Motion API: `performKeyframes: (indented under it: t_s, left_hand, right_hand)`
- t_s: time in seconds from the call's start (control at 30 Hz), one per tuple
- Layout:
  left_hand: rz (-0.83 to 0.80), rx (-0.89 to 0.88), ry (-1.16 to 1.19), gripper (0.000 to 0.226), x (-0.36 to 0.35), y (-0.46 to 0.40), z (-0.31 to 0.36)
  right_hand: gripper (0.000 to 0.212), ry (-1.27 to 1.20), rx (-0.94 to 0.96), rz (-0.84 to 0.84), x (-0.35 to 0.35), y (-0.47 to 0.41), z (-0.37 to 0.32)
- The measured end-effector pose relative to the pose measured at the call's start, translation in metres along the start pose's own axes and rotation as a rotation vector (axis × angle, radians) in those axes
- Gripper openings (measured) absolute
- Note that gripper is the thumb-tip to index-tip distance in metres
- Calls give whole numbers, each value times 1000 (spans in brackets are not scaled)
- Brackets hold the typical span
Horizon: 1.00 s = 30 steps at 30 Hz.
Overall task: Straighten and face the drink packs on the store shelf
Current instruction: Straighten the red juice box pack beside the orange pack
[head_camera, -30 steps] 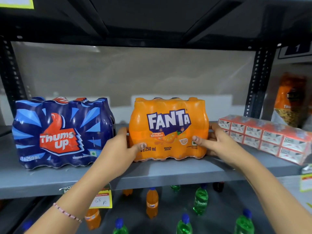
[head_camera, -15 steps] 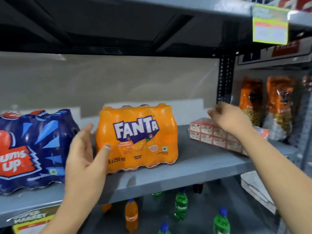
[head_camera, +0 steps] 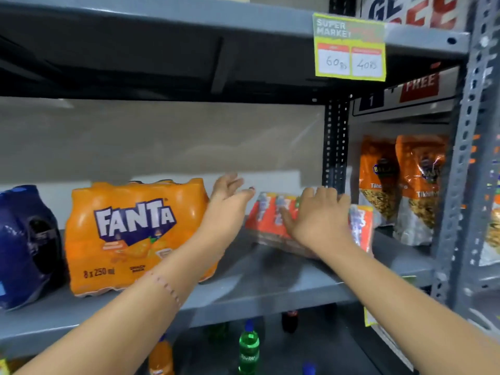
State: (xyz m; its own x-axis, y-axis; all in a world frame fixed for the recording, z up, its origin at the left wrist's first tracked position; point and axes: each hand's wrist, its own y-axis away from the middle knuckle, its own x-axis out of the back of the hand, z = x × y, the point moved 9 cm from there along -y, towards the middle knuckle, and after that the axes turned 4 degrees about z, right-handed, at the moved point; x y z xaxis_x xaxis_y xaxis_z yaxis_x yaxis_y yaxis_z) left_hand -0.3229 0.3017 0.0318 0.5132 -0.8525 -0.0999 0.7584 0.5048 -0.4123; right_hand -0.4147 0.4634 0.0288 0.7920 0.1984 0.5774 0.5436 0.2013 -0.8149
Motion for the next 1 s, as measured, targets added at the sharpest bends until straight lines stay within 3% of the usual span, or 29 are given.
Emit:
performKeyframes:
  t_s: [0.07,0.17,0.3,0.4,0.53,0.7,0.77,0.83,0.9,1.0]
  left_hand:
    - [72,204,-57,11,-8,-14,-30]
    - [103,403,-9,32,-12,-24,-67]
    - [133,454,71,42,-16,-21,-83]
    - [118,443,-37,41,-21,-15,-82]
    - [83,372,-182,36,-25,-10,-68]
    - [101,278,-224,20,-27,-1,-67]
    - [107,239,-203,21,-23,7,-68]
    - [156,189,-198,44,-17,15,-61]
    - [217,93,-228,64,-16,21,-48]
    - [153,64,-228,78,-36,32,-41]
  right_hand:
    - [56,-117,127,201,11,12,-1]
    - [55,-264,209,240,3,12,6]
    - [58,-470,294,166,-13,11,16]
    - [57,-636,277,-8,-36,10,21]
    - [79,-848,-33,-293,-65,8,25]
    - [73,-1256,-170,-421,-51,16,29]
    - [94,-1378,-117,-588,-41,29,16]
    - [120,-1414,-66,-690,-28,45,2]
    - [126,-1433,-169,-627,-11,62,-1]
    - [104,-1061,-319,-196,9,72,24]
